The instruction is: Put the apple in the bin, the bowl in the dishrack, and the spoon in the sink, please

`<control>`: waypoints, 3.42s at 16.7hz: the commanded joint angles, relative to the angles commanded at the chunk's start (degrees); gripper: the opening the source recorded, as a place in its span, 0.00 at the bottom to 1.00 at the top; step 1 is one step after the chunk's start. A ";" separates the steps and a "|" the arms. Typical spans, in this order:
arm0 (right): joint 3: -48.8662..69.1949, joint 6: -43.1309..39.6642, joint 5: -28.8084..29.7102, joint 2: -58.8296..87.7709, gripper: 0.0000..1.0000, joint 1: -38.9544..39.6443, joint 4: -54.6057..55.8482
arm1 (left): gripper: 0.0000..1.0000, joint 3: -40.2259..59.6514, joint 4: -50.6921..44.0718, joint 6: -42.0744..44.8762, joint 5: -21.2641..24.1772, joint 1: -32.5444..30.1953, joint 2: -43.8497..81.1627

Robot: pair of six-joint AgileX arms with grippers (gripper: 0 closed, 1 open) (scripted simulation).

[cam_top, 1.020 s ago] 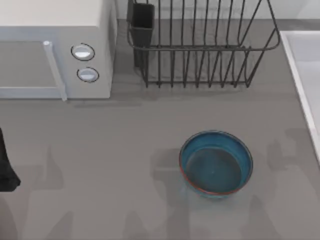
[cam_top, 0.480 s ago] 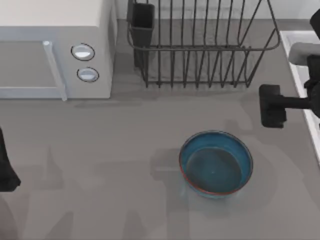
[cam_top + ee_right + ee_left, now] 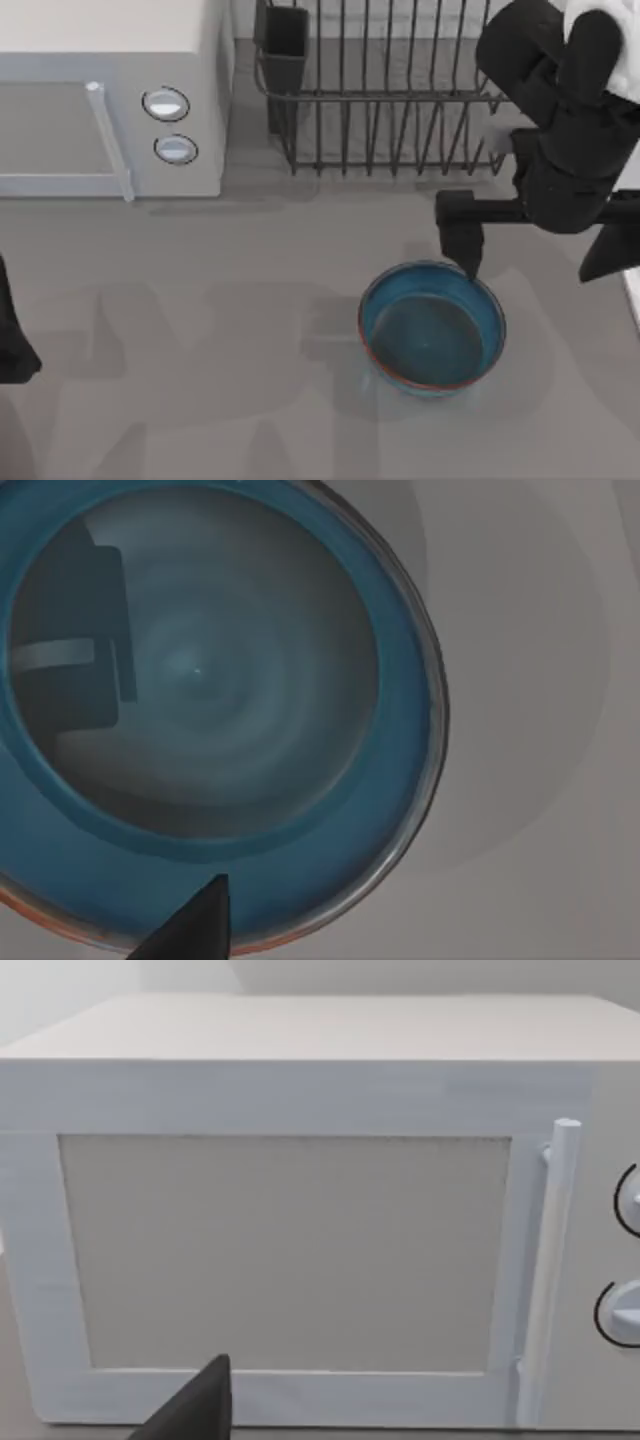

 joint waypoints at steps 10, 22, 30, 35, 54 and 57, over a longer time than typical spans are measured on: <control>-2.68 0.21 0.02 2.04 1.00 0.14 3.57 | 1.00 0.00 0.00 0.00 0.00 0.00 0.00; -14.50 0.60 0.05 7.33 1.00 0.45 20.91 | 1.00 0.00 0.00 0.00 0.00 0.00 0.00; -14.50 0.60 0.05 7.33 0.40 0.45 20.91 | 1.00 0.00 0.00 0.00 0.00 0.00 0.00; -14.50 0.60 0.05 7.33 0.02 0.45 20.91 | 1.00 0.00 0.00 0.00 0.00 0.00 0.00; -0.46 0.47 0.05 1.86 0.00 0.28 0.75 | 1.00 0.00 0.00 0.00 0.00 0.00 0.00; 0.89 0.32 0.05 0.89 0.00 0.21 -0.83 | 1.00 0.00 0.00 0.00 0.00 0.00 0.00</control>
